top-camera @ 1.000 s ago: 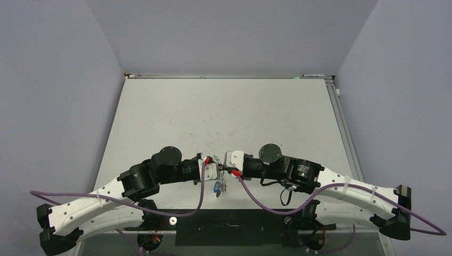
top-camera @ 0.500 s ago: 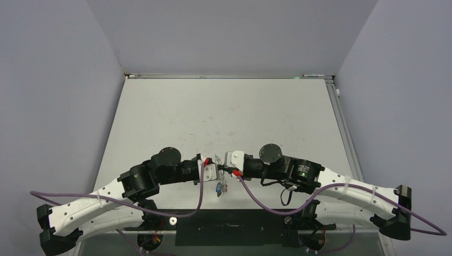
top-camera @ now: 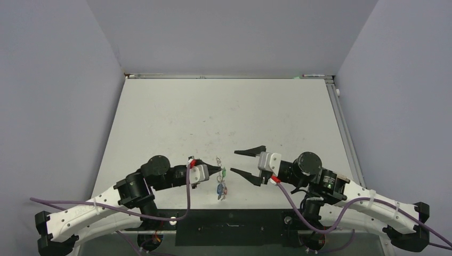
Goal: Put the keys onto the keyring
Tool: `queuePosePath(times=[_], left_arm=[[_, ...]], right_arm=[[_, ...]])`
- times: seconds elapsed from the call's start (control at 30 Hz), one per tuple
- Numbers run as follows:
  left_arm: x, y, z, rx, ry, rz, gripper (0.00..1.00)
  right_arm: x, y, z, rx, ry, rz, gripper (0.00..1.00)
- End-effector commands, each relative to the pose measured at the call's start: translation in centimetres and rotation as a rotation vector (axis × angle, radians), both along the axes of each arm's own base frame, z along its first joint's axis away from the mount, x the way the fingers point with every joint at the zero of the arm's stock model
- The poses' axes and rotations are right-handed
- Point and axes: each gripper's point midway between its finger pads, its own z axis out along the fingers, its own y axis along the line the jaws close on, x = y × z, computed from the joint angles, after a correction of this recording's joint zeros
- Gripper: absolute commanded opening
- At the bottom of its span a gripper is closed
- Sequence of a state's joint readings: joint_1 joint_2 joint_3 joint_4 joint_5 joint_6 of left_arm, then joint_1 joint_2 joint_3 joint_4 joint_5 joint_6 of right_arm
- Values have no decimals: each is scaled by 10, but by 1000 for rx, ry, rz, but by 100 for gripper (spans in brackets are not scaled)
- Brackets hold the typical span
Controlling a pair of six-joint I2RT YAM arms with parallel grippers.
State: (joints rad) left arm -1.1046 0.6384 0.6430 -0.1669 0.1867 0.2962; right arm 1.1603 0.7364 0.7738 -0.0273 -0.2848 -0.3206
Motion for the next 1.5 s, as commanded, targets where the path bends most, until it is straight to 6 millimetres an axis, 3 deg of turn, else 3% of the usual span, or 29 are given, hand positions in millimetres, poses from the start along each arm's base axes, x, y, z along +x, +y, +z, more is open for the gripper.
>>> queuePosePath(times=[0.0, 0.13, 0.33, 0.7, 0.83, 1.47], left_arm=[[-1, -2, 62, -254, -35, 8, 0], [-6, 3, 72, -319, -32, 1, 0], [-13, 6, 82, -392, -21, -23, 0], [-18, 18, 95, -543, 7, -15, 0], [-18, 23, 98, -587, 10, -1, 0], [-19, 26, 100, -640, 4, -8, 0]], right_arm=[[-11, -10, 34, 153, -36, 25, 48], [-12, -11, 30, 159, -26, 23, 47], [-12, 4, 12, 106, 17, 53, 42], [-18, 25, 3, 72, 65, 130, 17], [-21, 28, 4, 83, 64, 149, 12], [-22, 41, -2, 73, 96, 181, 10]])
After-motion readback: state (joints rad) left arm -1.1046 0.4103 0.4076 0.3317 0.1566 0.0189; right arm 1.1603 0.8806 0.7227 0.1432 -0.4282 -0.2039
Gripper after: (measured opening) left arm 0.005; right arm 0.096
